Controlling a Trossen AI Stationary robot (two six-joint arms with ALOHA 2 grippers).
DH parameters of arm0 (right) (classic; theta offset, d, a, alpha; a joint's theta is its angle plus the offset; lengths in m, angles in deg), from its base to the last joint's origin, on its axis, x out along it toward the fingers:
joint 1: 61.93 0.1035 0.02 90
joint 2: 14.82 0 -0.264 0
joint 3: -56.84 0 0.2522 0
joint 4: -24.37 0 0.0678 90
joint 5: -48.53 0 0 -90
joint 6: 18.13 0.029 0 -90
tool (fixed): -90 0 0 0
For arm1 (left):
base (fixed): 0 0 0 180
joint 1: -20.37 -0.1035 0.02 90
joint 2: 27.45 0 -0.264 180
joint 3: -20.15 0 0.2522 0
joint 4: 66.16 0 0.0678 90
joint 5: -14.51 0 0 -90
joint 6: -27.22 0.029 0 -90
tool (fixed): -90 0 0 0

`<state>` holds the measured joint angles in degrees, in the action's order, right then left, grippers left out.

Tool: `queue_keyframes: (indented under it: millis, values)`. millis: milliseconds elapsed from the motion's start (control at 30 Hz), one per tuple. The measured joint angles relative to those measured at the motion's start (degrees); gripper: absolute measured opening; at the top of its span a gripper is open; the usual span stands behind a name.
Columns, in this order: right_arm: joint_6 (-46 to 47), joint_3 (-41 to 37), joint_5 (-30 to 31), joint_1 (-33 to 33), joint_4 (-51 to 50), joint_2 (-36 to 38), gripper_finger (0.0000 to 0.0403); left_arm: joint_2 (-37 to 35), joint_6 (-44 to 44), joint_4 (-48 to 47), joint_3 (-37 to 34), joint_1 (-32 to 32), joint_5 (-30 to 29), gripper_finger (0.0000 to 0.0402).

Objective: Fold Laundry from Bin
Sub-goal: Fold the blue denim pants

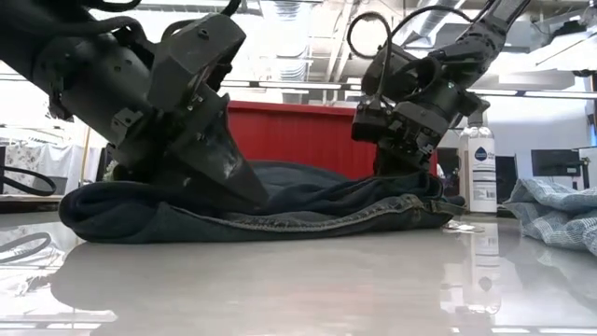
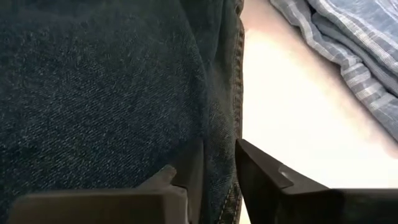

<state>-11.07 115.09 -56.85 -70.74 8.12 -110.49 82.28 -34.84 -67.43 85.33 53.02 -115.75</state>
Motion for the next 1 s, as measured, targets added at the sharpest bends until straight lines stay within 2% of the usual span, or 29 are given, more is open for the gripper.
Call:
queue_keyframes:
  millis: [200,300,400,500,600,733,1000]
  values:
    - [-3.83,1.87,1.88,1.97,-0.63,11.21,0.0016,-2.53,1.76,1.72,-0.15,-0.34,0.01,0.0051]
    - [-4.47,1.9,6.38,1.93,0.28,14.91,0.0016,-4.91,1.88,1.95,-0.17,-0.69,-0.23,0.0043]
    - [-4.08,1.9,8.43,-0.48,3.08,15.72,0.0016,-10.35,5.04,2.51,-0.2,-0.74,-5.29,0.0036]
    - [-3.02,1.94,8.65,-3.03,6.76,14.45,0.0016,-16.37,13.66,2.14,-0.11,-0.77,-14.29,0.003]
    - [-2.12,1.93,8.42,-5.42,11.21,11.84,0.0016,-20.71,19.27,-2.71,-0.11,-2.17,-21.47,0.0026]
    - [0.04,2.04,7.9,-7.97,18.24,7.48,0.0016,-21.56,15.14,-6.41,-3.43,-7.0,-20.07,0.0017]
    - [2.59,2.05,4.87,-9.57,24.9,-2.73,0.0016,-20.02,10.61,10.07,-18.18,-13.49,-19.49,0.0002]
